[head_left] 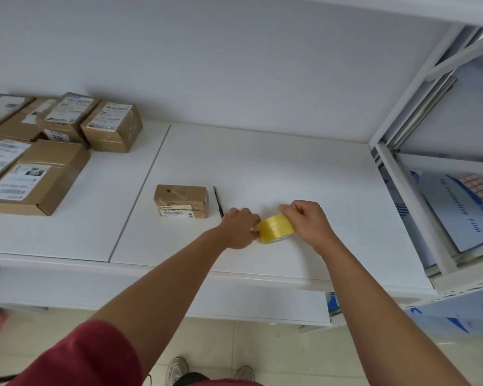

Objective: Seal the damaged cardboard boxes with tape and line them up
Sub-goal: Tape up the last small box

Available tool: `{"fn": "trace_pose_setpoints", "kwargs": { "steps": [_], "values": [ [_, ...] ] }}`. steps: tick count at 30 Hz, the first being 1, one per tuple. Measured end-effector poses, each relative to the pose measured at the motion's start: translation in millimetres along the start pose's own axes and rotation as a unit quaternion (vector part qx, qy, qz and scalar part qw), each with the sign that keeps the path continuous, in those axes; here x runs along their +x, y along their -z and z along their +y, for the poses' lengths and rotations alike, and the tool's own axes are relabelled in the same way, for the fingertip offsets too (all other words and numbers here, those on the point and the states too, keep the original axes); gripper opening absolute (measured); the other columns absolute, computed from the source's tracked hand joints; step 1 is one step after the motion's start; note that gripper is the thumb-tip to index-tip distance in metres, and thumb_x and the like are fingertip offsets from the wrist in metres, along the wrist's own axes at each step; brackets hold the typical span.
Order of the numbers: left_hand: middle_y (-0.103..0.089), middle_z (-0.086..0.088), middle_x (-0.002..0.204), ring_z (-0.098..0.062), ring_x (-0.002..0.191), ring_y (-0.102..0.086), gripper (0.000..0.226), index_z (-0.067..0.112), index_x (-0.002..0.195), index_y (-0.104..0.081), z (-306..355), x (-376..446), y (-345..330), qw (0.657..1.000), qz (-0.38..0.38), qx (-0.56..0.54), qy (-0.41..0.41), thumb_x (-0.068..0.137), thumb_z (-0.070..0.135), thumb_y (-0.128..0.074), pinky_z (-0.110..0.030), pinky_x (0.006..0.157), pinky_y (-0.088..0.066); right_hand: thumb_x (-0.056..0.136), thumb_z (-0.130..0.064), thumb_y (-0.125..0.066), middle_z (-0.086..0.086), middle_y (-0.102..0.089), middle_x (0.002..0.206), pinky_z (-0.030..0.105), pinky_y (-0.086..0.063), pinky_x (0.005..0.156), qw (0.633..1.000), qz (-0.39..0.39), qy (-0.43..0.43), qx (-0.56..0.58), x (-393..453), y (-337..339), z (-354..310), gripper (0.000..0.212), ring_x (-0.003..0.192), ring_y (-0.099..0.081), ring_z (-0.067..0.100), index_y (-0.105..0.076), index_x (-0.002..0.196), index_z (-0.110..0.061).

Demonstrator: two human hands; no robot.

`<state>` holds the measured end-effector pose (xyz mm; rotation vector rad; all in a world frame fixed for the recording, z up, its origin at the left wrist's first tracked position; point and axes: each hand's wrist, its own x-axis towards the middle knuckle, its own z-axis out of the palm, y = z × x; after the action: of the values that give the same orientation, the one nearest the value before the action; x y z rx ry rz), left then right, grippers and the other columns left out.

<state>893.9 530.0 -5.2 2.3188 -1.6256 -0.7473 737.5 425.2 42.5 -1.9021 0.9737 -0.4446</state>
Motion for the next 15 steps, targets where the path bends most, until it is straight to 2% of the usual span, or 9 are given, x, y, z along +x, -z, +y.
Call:
{"fn": "trace_pose_setpoints", "kwargs": {
  "steps": [1, 3, 5, 6, 8, 10, 13, 15],
  "values": [
    [-0.056, -0.007, 0.119, -0.032, 0.119, -0.046, 0.024, 0.019, 0.118, -0.059, -1, -1, 3, 1.000, 0.005, -0.016, -0.025, 0.098, 0.030, -0.054, -0.036, 0.106, -0.031, 0.088, -0.030, -0.067, 0.000, -0.032, 0.060, 0.031, -0.028, 0.062, 1.000, 0.006, -0.007, 0.026, -1, 1, 1, 0.048, 0.060, -0.033, 0.016, -0.039, 0.060, -0.004],
    [-0.061, 0.005, 0.096, -0.021, 0.100, -0.056, 0.005, 0.021, 0.094, -0.059, -5, -7, 13, 0.992, 0.015, -0.110, -0.058, 0.096, 0.017, -0.058, -0.018, 0.086, -0.037, 0.083, -0.035, -0.066, 0.002, -0.030, 0.061, 0.032, -0.028, 0.063, 0.995, 0.025, -0.016, 0.098, -2, 5, -2, 0.048, 0.061, -0.033, 0.017, -0.039, 0.060, -0.002],
    [-0.059, 0.018, 0.078, -0.002, 0.080, -0.057, 0.026, 0.026, 0.077, -0.054, -10, -15, 29, 0.981, 0.007, -0.181, -0.066, 0.093, 0.007, -0.062, -0.005, 0.068, -0.035, 0.077, -0.038, -0.063, 0.001, -0.028, 0.061, 0.031, -0.027, 0.062, 0.989, 0.026, -0.015, 0.145, -1, 6, -8, 0.045, 0.061, -0.033, 0.016, -0.040, 0.058, -0.006],
    [-0.060, 0.021, 0.072, 0.006, 0.073, -0.055, 0.031, 0.027, 0.074, -0.053, -12, -20, 35, 0.978, -0.007, -0.198, -0.059, 0.091, 0.003, -0.063, -0.004, 0.065, -0.036, 0.076, -0.039, -0.063, 0.000, -0.028, 0.060, 0.031, -0.026, 0.060, 0.988, 0.017, -0.013, 0.152, -1, 4, -11, 0.042, 0.061, -0.033, 0.016, -0.041, 0.057, -0.009],
    [-0.061, 0.026, 0.067, 0.011, 0.067, -0.054, 0.031, 0.025, 0.075, -0.054, -16, -27, 43, 0.974, -0.022, -0.214, -0.066, 0.090, -0.001, -0.064, -0.005, 0.066, -0.038, 0.075, -0.039, -0.063, -0.003, -0.029, 0.059, 0.029, -0.027, 0.058, 0.986, 0.003, -0.014, 0.165, 0, 0, -16, 0.038, 0.059, -0.034, 0.014, -0.041, 0.056, -0.015],
    [-0.065, 0.020, 0.073, 0.009, 0.070, -0.056, 0.024, 0.018, 0.080, -0.056, -17, -37, 47, 0.965, -0.027, -0.248, -0.074, 0.090, -0.003, -0.064, -0.009, 0.073, -0.042, 0.074, -0.037, -0.064, -0.002, -0.034, 0.061, 0.028, -0.029, 0.059, 0.982, 0.002, -0.021, 0.186, 0, -3, -17, 0.031, 0.060, -0.038, 0.014, -0.046, 0.058, -0.017],
    [-0.068, -0.001, 0.081, -0.014, 0.080, -0.061, 0.018, 0.011, 0.090, -0.059, -14, -49, 58, 0.932, -0.015, -0.353, -0.080, 0.089, -0.006, -0.061, -0.026, 0.080, -0.047, 0.071, -0.030, -0.068, 0.002, -0.044, 0.062, 0.028, -0.037, 0.060, 0.956, 0.015, -0.051, 0.288, 1, 3, -20, 0.021, 0.059, -0.048, 0.015, -0.058, 0.057, -0.017],
    [-0.070, -0.004, 0.081, -0.019, 0.079, -0.061, 0.013, 0.012, 0.095, -0.062, -10, -52, 74, 0.911, -0.014, -0.404, -0.079, 0.091, 0.000, -0.063, -0.031, 0.076, -0.049, 0.063, -0.030, -0.074, -0.001, -0.050, 0.062, 0.024, -0.041, 0.054, 0.925, 0.020, -0.072, 0.374, 6, 12, -24, 0.016, 0.056, -0.053, 0.012, -0.062, 0.055, -0.022]
  ]
}}
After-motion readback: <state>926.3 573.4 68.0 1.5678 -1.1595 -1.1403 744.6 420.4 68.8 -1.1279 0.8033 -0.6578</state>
